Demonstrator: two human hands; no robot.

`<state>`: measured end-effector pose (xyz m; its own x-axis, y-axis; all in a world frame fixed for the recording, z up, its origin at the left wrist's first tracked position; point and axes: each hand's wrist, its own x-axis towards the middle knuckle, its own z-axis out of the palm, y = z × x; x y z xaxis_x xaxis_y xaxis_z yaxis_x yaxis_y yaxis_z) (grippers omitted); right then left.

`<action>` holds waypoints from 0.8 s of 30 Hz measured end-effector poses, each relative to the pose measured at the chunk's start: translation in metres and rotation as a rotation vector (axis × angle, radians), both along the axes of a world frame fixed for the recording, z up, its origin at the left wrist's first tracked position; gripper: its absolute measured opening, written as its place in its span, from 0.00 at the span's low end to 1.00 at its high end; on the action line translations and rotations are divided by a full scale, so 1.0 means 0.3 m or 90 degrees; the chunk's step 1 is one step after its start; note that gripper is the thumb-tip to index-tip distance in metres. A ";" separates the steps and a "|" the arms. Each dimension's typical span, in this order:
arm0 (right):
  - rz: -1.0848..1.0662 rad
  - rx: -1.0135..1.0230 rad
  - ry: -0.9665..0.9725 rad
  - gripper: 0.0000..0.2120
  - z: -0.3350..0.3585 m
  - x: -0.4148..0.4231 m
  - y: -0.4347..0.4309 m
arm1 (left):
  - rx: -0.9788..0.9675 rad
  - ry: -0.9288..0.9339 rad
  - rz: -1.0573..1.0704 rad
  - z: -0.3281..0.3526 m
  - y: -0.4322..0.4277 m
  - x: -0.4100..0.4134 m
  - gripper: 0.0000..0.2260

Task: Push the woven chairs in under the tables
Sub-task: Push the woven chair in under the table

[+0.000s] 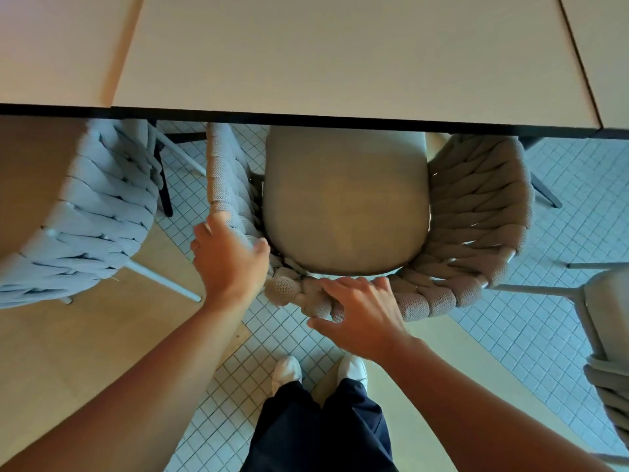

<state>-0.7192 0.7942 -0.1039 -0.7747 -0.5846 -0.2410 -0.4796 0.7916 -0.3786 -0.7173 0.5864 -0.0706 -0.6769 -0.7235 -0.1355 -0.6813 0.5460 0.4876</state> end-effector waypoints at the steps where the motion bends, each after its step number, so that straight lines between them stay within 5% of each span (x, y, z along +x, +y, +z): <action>1: -0.022 0.004 0.018 0.29 0.004 0.001 0.046 | -0.014 0.020 -0.075 0.005 0.028 0.010 0.23; 3: -0.065 0.015 0.057 0.33 0.007 0.000 0.158 | 0.025 0.045 -0.229 0.001 0.094 0.031 0.19; 6: -0.082 0.061 0.109 0.37 0.011 -0.017 0.321 | 0.132 -0.066 -0.409 -0.019 0.185 0.059 0.30; 9: -0.098 0.099 0.116 0.37 0.018 -0.054 0.408 | 0.003 -0.277 -0.563 -0.057 0.241 0.093 0.39; 14: -0.089 0.107 0.102 0.35 0.000 -0.076 0.419 | -0.039 -0.211 -0.525 -0.082 0.260 0.102 0.29; 24: -0.083 0.117 0.105 0.35 -0.003 -0.149 0.379 | -0.019 -0.200 -0.476 -0.092 0.226 0.036 0.27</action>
